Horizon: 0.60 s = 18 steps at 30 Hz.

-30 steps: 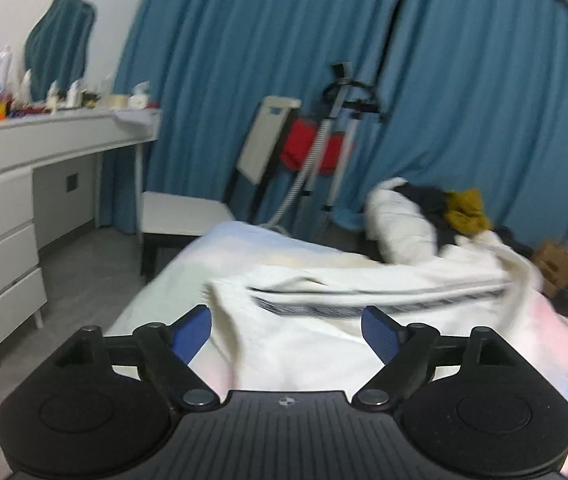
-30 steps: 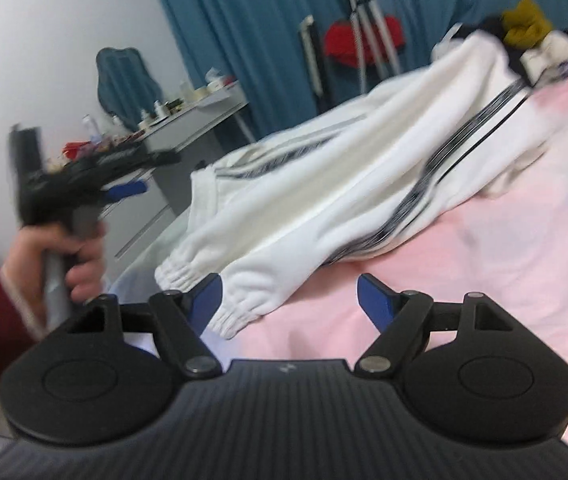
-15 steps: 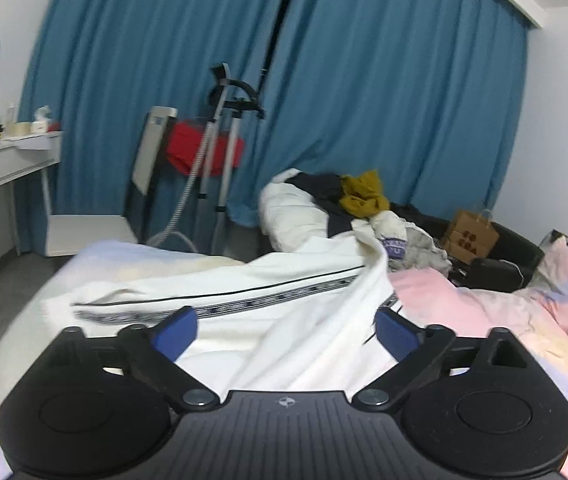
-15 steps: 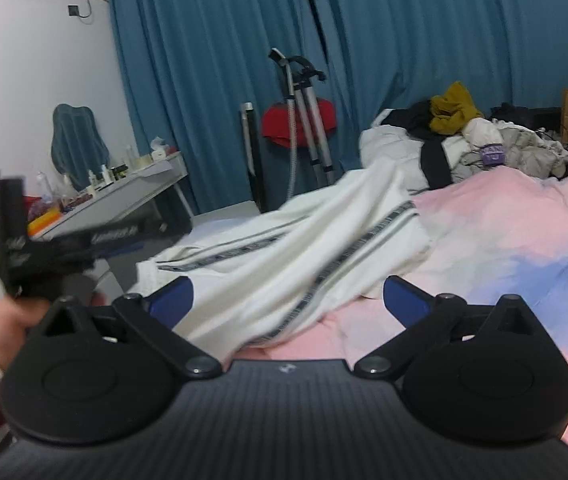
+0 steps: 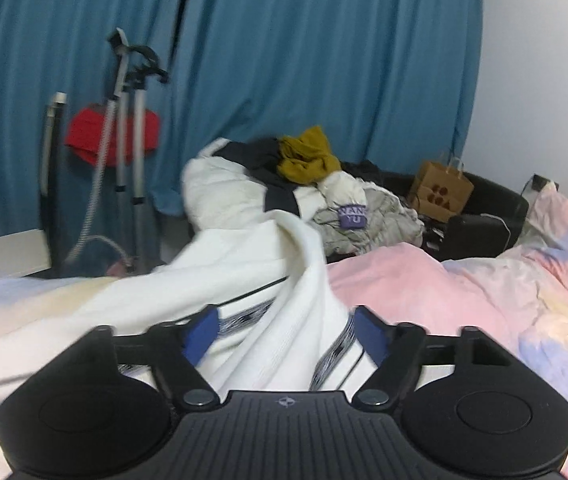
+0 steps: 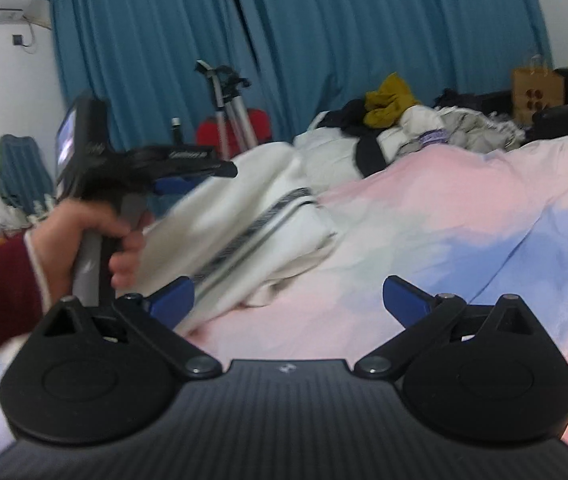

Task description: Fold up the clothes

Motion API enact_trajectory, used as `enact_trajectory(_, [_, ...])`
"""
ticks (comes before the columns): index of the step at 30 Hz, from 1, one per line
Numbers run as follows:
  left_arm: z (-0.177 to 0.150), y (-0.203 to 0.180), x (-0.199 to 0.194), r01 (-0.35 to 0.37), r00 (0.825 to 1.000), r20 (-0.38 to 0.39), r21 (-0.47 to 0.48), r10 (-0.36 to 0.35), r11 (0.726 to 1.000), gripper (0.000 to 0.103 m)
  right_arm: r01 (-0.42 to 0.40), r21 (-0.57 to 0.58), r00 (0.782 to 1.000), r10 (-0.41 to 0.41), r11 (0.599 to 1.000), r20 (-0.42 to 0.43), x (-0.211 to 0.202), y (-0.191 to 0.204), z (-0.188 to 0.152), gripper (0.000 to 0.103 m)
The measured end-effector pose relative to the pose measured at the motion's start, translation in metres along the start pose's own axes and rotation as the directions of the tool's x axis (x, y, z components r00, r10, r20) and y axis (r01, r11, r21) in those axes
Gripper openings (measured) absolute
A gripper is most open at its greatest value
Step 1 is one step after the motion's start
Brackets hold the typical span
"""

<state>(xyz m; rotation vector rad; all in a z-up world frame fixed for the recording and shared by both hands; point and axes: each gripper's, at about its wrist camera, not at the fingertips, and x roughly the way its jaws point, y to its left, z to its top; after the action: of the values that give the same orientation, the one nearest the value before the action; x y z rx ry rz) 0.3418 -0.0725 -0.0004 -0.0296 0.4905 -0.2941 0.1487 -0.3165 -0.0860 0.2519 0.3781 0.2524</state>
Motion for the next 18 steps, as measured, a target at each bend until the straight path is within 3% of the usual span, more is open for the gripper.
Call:
enact_trajectory(2, [0.009, -0.008, 0.035, 0.009, 1.000, -0.025, 0.013, -0.008, 1.000, 0.030, 0.009, -0.001, 1.000, -0.009, 1.000, -0.003, 0.009, -0.008, -0.003, 0.097])
enact_trajectory(4, [0.018, -0.017, 0.058, 0.024, 0.999, -0.039, 0.018, -0.023, 1.000, 0.005, 0.015, 0.006, 1.000, -0.015, 1.000, -0.014, 0.020, -0.016, -0.008, 0.086])
enact_trajectory(5, [0.021, -0.021, 0.065, 0.032, 0.999, -0.034, 0.016, -0.031, 0.999, 0.004, 0.019, 0.010, 1.000, -0.018, 1.000, -0.020, 0.025, -0.020, -0.010, 0.076])
enact_trajectory(6, [0.023, -0.026, 0.062, 0.041, 0.999, -0.005, 0.011, -0.041, 0.999, 0.003, 0.029, 0.015, 0.999, -0.029, 0.999, -0.025, 0.029, -0.023, -0.012, 0.073])
enact_trajectory(10, [0.026, -0.049, 0.016, 0.128, 0.988, 0.081, 0.082, -0.134, 0.988, 0.003, 0.067, 0.054, 0.997, -0.065, 0.996, -0.027, 0.035, -0.037, -0.012, 0.052])
enact_trajectory(14, [0.010, -0.065, -0.055, 0.211, 0.970, 0.093, 0.147, -0.226, 0.966, 0.002, 0.065, 0.098, 0.998, -0.066, 0.993, 0.012, 0.019, -0.042, -0.005, 0.042])
enact_trajectory(18, [-0.034, -0.080, -0.128, 0.258, 0.960, 0.047, 0.218, -0.275, 0.941, 0.003, 0.046, 0.099, 0.997, -0.052, 0.994, 0.058, 0.001, -0.041, 0.010, 0.039])
